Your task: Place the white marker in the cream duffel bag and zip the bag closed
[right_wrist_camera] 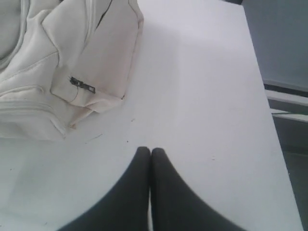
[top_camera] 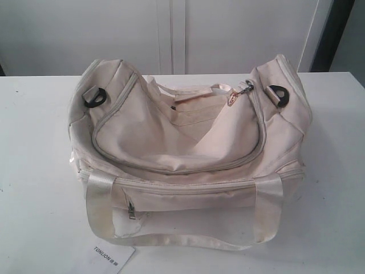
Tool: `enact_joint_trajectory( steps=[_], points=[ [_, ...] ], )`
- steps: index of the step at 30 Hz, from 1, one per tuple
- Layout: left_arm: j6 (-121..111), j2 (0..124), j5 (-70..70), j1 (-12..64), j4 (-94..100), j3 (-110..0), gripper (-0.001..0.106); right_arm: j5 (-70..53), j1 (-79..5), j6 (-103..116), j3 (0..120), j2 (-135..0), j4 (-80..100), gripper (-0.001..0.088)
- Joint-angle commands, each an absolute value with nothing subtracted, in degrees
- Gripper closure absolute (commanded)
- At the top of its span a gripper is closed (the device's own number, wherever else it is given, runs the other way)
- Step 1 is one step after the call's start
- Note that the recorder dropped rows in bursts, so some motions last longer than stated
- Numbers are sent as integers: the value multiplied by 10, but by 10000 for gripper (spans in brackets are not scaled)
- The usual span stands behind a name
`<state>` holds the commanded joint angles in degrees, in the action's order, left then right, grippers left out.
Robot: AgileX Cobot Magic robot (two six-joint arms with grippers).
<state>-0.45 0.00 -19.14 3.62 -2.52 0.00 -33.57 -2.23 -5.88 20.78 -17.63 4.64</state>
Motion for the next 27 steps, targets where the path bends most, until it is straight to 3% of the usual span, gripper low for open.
enact_joint_trajectory(
  steps=[7, 19, 27],
  points=[
    [-4, 0, -191, 36, -25, 0, 1053, -292, -22, -8, 107, 0, 43, 868],
    [0, 0, -191, 36, -25, 0, 1053, -211, -10, 30, 2, 0, 41, 868],
    [0, 0, -191, 36, -25, 0, 1053, -200, -10, 33, 0, 0, 34, 868]
  ],
)
